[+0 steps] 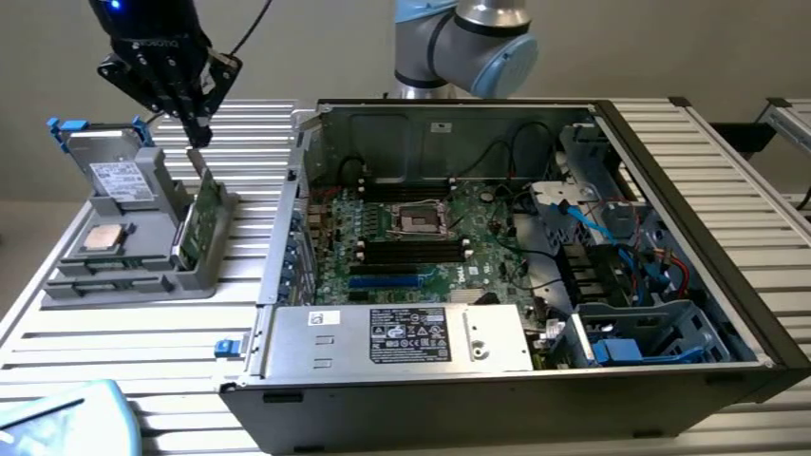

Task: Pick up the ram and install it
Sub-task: 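Reach for the ram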

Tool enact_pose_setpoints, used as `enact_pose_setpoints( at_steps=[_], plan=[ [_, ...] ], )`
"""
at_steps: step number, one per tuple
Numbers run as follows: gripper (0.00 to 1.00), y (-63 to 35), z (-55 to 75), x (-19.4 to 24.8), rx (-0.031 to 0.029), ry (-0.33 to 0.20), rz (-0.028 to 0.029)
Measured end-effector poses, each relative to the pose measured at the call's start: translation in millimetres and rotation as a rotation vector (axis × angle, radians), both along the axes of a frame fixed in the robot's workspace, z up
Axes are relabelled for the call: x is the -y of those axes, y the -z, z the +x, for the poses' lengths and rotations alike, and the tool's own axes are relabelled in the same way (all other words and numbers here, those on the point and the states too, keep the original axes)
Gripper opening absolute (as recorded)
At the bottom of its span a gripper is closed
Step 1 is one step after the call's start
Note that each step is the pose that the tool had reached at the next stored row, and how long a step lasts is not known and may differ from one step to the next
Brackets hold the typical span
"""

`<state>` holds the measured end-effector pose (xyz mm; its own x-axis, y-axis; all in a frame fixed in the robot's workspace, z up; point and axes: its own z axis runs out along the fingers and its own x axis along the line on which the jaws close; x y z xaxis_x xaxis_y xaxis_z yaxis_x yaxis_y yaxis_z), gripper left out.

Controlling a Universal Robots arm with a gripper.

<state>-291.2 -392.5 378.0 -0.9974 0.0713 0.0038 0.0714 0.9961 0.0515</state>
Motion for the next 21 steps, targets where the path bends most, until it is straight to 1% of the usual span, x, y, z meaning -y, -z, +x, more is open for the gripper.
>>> enact_pose_setpoints(
  at_steps=[14, 21],
  plan=[
    [0.11, 3.4, -63.5, 0.0, 0.0, -0.002, -0.0004],
    [0.11, 4.1, -80.7, 1.3, 0.0002, -0.008, -0.0032]
  ],
)
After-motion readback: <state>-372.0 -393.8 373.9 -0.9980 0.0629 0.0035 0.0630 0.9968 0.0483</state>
